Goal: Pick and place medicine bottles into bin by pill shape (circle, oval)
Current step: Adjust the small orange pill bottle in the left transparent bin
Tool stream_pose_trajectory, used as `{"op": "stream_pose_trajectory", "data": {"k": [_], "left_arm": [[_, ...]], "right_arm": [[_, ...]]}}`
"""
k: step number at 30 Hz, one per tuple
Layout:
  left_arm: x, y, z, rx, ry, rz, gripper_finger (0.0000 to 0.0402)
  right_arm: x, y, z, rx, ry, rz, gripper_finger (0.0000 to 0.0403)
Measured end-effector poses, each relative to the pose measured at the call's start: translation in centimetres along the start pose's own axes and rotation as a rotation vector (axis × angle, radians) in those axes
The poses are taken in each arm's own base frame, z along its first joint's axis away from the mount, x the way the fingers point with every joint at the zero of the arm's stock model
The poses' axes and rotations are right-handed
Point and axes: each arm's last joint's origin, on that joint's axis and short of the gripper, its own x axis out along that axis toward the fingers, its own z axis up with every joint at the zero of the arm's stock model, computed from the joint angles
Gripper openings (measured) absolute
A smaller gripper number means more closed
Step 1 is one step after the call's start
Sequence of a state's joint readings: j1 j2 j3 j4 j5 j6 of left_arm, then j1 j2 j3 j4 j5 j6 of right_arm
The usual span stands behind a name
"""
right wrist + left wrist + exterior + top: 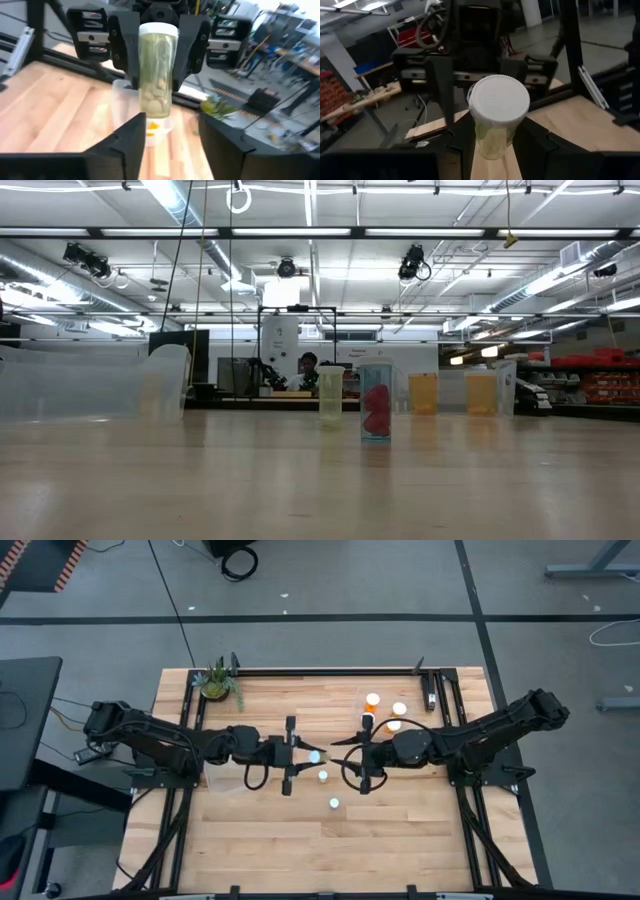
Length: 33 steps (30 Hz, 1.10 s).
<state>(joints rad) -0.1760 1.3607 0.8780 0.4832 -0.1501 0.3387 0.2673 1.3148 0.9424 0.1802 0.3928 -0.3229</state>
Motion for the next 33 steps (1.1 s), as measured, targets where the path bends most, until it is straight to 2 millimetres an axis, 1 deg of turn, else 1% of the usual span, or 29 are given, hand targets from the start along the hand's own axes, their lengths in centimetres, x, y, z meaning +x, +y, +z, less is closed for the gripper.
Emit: {"op": "stream_pose_trajectory", "data": {"k": [2,5,8,10,16,24,33], "left_arm": [[0.4,-0.4,-0.3,0.025,-0.002,-0.008,0.0121],[1.3,-0.8,-0.9,0.063,-0.024,0.003,0.0121],[1.9,-1.0,-1.3,0.087,-0.057,0.017,0.0120],[2.0,-0.9,-1.2,0.091,-0.071,0.022,0.0120],[2.0,-0.2,-1.3,0.063,-0.076,0.044,0.0122],[2.0,-0.3,-1.5,0.064,-0.057,0.038,0.0122],[2.0,-0.2,-1.5,0.064,-0.054,0.039,0.0121]], "right_arm": [[0.1,-0.2,-0.3,0.024,0.019,0.016,0.0211],[0.3,-0.4,-0.6,0.048,0.027,0.048,0.0230],[0.3,-0.4,-0.7,0.049,0.031,0.069,0.0236],[0.3,-0.3,-0.9,0.043,0.052,0.075,0.0235],[0.3,-0.3,-1.0,0.029,0.059,0.075,0.0213],[0.3,-0.3,-0.9,0.021,0.054,0.070,0.0167],[0.3,-0.4,-0.7,0.013,0.027,0.072,0.0139]]}}
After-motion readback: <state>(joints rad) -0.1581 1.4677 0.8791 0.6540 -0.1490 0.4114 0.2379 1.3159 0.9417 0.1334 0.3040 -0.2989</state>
